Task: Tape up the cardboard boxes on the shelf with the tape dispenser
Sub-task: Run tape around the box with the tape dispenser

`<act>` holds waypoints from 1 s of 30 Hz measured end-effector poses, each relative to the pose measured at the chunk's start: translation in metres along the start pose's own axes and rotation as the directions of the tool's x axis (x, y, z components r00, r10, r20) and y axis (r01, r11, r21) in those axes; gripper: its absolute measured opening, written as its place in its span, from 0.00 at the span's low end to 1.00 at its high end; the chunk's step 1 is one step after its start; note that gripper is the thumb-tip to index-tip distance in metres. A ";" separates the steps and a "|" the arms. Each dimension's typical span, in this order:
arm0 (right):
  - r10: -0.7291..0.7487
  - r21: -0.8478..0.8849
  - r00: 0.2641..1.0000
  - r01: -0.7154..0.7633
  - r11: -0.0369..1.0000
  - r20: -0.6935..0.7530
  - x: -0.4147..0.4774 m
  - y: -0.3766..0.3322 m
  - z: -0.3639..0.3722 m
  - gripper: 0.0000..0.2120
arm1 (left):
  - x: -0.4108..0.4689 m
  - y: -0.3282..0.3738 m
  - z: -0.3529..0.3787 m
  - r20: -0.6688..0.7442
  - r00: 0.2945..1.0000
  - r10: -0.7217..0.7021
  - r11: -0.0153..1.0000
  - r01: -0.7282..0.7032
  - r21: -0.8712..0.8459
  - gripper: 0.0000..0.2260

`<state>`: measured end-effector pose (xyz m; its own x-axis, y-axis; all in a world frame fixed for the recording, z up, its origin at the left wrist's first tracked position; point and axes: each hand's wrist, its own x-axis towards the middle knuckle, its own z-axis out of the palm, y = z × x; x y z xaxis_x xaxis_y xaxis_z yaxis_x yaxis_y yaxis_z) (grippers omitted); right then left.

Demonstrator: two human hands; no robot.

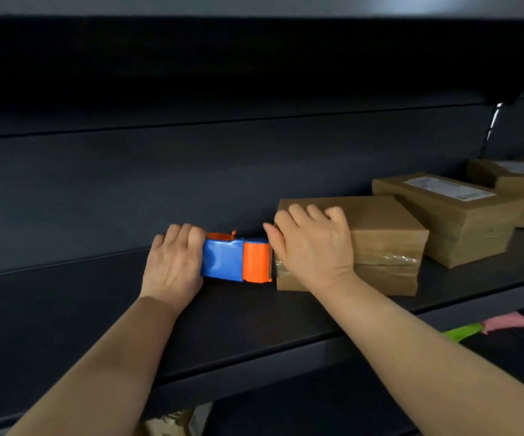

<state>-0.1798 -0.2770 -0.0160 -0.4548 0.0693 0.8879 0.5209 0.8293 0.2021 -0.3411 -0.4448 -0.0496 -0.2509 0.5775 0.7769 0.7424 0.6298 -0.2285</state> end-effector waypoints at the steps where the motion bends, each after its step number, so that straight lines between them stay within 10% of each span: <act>1: -0.004 0.003 1.000 0.004 1.000 -0.011 0.001 -0.001 0.002 0.18 | 0.000 0.000 0.000 0.005 1.000 -0.004 1.000 0.004 0.001 0.19; 6: -0.032 0.137 0.998 0.039 0.990 -0.053 -0.008 0.020 -0.010 0.18 | -0.002 -0.005 0.002 0.000 1.000 -0.005 0.999 0.005 -0.033 0.20; 11: 0.353 0.220 0.932 -0.329 0.918 -0.079 -0.037 0.069 -0.010 0.18 | 0.000 -0.002 0.005 -0.027 1.000 0.014 0.998 -0.015 -0.065 0.21; 16: 0.420 0.317 0.907 -0.390 0.864 -0.031 -0.030 0.066 -0.011 0.19 | -0.003 -0.001 0.004 -0.040 0.999 0.036 0.995 -0.039 -0.089 0.20; 20: 0.263 0.265 0.954 -0.293 0.919 0.143 0.005 0.015 -0.034 0.19 | -0.002 0.000 -0.001 -0.027 0.999 0.030 0.995 -0.033 -0.097 0.19; 23: 0.166 0.167 0.818 -0.303 0.938 0.551 0.032 -0.023 -0.033 0.24 | -0.003 -0.002 -0.005 0.026 0.999 0.041 0.992 -0.038 -0.122 0.19; 30: -0.089 0.358 0.686 -0.260 0.897 0.722 0.046 -0.013 -0.046 0.22 | -0.011 -0.009 -0.019 0.026 0.983 0.181 0.949 -0.168 -0.266 0.19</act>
<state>-0.1743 -0.3101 0.0418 -0.8798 0.3742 0.2931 0.3272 0.9241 -0.1975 -0.3326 -0.4667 -0.0450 -0.1284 0.6953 0.7072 0.9119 0.3631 -0.1914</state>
